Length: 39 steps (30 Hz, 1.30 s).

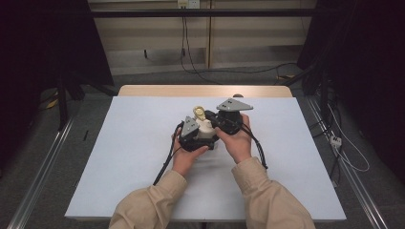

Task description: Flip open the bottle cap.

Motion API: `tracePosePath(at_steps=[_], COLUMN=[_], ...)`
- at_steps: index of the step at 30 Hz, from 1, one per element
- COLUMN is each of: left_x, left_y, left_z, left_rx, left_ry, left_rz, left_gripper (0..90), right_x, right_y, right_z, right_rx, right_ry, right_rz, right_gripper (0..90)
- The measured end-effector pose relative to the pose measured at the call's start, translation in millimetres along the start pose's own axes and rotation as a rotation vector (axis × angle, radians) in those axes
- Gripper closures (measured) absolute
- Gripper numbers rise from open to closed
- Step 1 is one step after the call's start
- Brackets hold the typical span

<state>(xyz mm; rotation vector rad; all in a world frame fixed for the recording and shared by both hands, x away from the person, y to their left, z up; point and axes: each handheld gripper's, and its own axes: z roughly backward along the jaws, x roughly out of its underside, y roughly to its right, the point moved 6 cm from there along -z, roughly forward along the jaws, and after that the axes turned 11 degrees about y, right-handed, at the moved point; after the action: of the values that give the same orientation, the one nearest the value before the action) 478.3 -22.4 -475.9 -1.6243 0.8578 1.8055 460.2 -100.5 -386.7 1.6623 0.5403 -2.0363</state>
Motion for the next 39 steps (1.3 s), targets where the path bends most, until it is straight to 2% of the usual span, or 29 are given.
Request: tracePosePath(at_steps=[7, 12, 13, 15, 16, 19, 23, 25, 26, 27, 29, 32, 39], left_x=[0.7, 2.5, 2.9, 4.4, 6.0, 7.8, 12.7, 13.6, 13.1, 12.6, 12.9, 9.5, 0.2], left_y=[-0.6, -0.3, 0.7, 1.1, 0.6, -0.1, 1.1, 0.4, -0.2, -0.5, -2.1, -4.6, -10.4], left_z=[-0.5, 0.6, -0.1, 0.9, 2.8, 7.7, 13.3, 16.9, 19.6, 23.2, 28.5, 38.8, 61.3], left_rx=[0.01, 0.017, 0.014, 0.008, 0.004, 0.0, -0.002, 0.001, 0.0, 0.005, 0.004, -0.001, 0.005], left_ry=[-0.01, -0.049, -0.053, -0.086, -0.119, -0.158, -0.241, -0.264, -0.258, -0.251, -0.253, -0.232, -0.226], left_rz=[0.012, -0.019, -0.014, -0.036, -0.05, -0.049, -0.064, -0.074, -0.065, -0.048, -0.041, -0.014, -0.028], left_gripper=[5.6, 3.4, 2.4, 1.9, 1.9, 3.0, 3.1, 3.3, 4.6, 5.8, 6.0, 6.6, 6.6], right_x=[3.6, 4.0, 3.9, 3.7, 3.8, 3.9, 5.4, 6.9, 8.3, 9.9, 13.3, 19.5, 30.6], right_y=[-0.5, -1.0, -0.8, 0.2, 0.8, 2.1, 1.3, 0.2, -0.5, -0.7, -0.8, 0.7, 3.6], right_z=[2.0, 4.1, 4.5, 6.6, 7.9, 11.4, 16.5, 19.4, 20.9, 22.4, 26.3, 32.6, 48.8], right_rx=[-0.001, -0.004, -0.003, 0.003, 0.002, 0.004, 0.009, 0.005, 0.002, 0.007, -0.002, -0.008, -0.008], right_ry=[-0.007, 0.002, 0.004, 0.01, 0.014, 0.025, 0.025, 0.035, 0.034, 0.035, 0.038, 0.035, 0.034], right_rz=[0.012, 0.006, 0.008, 0.009, 0.008, 0.0, -0.005, -0.003, -0.006, -0.013, -0.018, -0.043, -0.051], right_gripper=[88.7, 87.3, 86.6, 85.6, 85.0, 80.7, 67.4, 62.0, 57.5, 55.2, 51.7, 45.4, 33.0])
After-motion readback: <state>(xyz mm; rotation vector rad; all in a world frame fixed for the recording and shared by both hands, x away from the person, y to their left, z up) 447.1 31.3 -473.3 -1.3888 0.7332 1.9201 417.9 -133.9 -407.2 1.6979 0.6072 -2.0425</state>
